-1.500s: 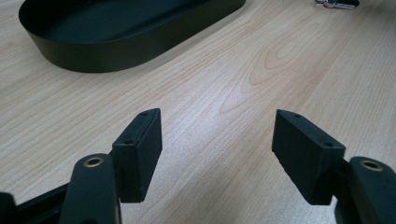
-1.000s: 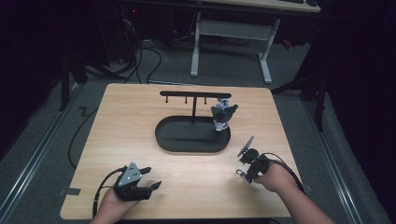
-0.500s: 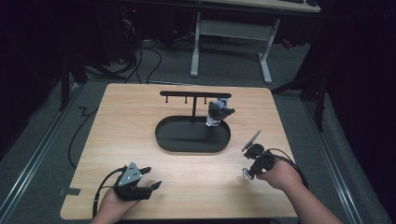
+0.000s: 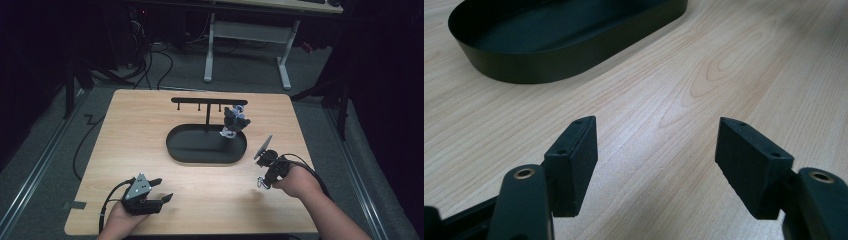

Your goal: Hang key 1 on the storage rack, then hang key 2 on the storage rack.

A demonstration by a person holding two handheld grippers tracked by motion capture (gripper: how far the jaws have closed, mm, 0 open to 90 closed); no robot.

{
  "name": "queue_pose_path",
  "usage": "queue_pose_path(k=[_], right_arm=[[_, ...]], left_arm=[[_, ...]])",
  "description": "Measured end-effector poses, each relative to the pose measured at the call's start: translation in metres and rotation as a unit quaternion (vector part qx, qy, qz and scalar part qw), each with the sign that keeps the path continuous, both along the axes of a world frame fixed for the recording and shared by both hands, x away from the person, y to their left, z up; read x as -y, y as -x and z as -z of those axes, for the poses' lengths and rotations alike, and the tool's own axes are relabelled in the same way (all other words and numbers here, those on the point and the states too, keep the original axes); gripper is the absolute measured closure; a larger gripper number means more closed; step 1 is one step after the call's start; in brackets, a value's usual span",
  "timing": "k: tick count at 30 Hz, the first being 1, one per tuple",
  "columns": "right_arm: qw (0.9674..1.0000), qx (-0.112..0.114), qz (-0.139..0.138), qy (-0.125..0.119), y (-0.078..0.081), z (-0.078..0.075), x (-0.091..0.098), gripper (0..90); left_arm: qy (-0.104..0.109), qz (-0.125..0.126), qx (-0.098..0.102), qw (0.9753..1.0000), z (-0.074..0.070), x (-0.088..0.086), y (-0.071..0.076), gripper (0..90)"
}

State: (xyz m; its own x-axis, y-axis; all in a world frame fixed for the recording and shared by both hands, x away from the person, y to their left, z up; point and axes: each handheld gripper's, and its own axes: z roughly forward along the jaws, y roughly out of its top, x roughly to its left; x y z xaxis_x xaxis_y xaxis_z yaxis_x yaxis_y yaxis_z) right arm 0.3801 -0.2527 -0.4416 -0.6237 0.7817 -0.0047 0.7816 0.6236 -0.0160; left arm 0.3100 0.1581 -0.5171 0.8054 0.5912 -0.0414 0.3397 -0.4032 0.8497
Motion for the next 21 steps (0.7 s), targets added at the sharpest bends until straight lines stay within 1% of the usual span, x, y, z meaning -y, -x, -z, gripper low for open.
queue_pose_path(k=[3, 4, 5, 6, 7, 9, 11, 12, 15, 17, 18, 19, 20, 21], right_arm=[[1.0, -0.001, -0.001, 0.0, -0.004, -0.002, -0.004, 84.0], [1.0, 0.003, -0.009, 0.002, -0.01, -0.006, -0.009, 84.0], [1.0, 0.003, -0.009, 0.002, -0.01, -0.006, -0.009, 84.0], [1.0, 0.004, -0.006, 0.004, -0.014, -0.01, -0.016, 84.0], [0.9999, 0.007, -0.012, 0.001, -0.016, -0.012, -0.018, 83.9], [0.9999, 0.007, -0.013, 0.0, -0.017, -0.013, -0.02, 83.9], [0.9999, 0.006, -0.013, 0.001, -0.019, -0.015, -0.026, 84.0], [0.9998, 0.006, -0.02, 0.001, -0.019, -0.016, -0.026, 84.0], [0.9999, 0.005, -0.014, 0.003, -0.02, -0.018, -0.026, 84.0], [0.9999, 0.007, -0.015, 0.001, -0.02, -0.02, -0.024, 83.9], [1.0, 0.002, 0.004, 0.003, -0.019, -0.022, -0.025, 84.0], [0.9999, 0.008, -0.008, -0.001, -0.021, -0.022, -0.023, 84.0], [1.0, 0.009, -0.003, -0.001, -0.021, -0.024, -0.023, 83.9], [0.9999, 0.011, -0.007, -0.005, -0.022, -0.025, -0.022, 84.0]], left_arm=[[0.0, 0.0, 0.001, 1.0, 0.0, 0.0, -0.001, 34.0], [0.0, 0.001, -0.001, 1.0, -0.001, -0.001, -0.001, 34.0], [0.005, -0.002, 0.001, 1.0, -0.001, -0.001, -0.001, 34.0], [0.007, -0.002, 0.002, 1.0, -0.002, -0.002, -0.001, 34.0], [0.011, -0.005, 0.003, 0.9999, -0.002, -0.003, -0.001, 34.1], [0.01, -0.005, 0.004, 0.9999, -0.003, -0.003, -0.001, 34.1], [0.009, -0.005, 0.003, 0.9999, -0.002, -0.003, -0.001, 34.1], [0.009, -0.005, 0.004, 0.9999, -0.002, -0.003, -0.002, 34.1], [0.009, -0.004, 0.003, 0.9999, -0.002, -0.002, -0.002, 34.2], [0.008, -0.002, 0.003, 1.0, -0.002, -0.002, -0.002, 34.2], [0.006, -0.001, 0.002, 1.0, -0.002, -0.002, -0.002, 34.2], [0.006, -0.001, 0.003, 1.0, -0.002, -0.002, -0.002, 34.2], [0.006, -0.001, 0.003, 1.0, -0.002, -0.002, -0.002, 34.2], [0.007, -0.001, 0.002, 1.0, -0.002, -0.002, -0.002, 34.2]])
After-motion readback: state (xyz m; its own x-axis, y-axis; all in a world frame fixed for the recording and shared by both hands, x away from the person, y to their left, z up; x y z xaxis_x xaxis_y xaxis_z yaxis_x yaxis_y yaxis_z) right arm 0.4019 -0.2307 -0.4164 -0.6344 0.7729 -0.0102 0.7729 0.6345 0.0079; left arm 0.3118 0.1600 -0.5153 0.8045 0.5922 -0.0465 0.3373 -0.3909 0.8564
